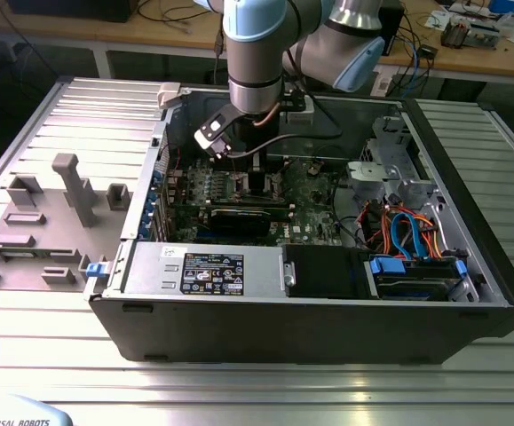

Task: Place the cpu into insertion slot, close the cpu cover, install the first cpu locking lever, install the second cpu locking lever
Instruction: 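Place the cpu into insertion slot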

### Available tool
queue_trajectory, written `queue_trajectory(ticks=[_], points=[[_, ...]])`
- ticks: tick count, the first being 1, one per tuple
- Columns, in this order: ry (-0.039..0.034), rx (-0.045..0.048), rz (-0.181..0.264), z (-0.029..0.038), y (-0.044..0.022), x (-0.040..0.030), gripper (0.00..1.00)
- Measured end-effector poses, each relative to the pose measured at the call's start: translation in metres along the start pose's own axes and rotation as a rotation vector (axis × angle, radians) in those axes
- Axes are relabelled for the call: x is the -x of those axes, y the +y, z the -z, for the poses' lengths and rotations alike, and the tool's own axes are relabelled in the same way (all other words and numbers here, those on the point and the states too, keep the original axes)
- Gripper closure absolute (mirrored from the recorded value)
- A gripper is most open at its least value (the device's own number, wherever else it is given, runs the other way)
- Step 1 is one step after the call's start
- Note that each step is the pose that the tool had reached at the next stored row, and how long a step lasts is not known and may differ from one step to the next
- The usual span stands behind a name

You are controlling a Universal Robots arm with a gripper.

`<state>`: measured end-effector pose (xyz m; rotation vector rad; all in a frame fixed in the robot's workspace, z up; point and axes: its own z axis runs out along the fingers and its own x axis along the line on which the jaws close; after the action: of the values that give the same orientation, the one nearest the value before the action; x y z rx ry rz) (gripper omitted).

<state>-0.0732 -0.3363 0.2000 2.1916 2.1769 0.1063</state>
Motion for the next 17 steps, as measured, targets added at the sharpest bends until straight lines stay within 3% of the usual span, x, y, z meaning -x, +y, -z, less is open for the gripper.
queue_trajectory(ticks=[17], points=[[-0.0029, -0.0001, 0.0, -0.0056, -0.0008, 0.0007, 0.46]])
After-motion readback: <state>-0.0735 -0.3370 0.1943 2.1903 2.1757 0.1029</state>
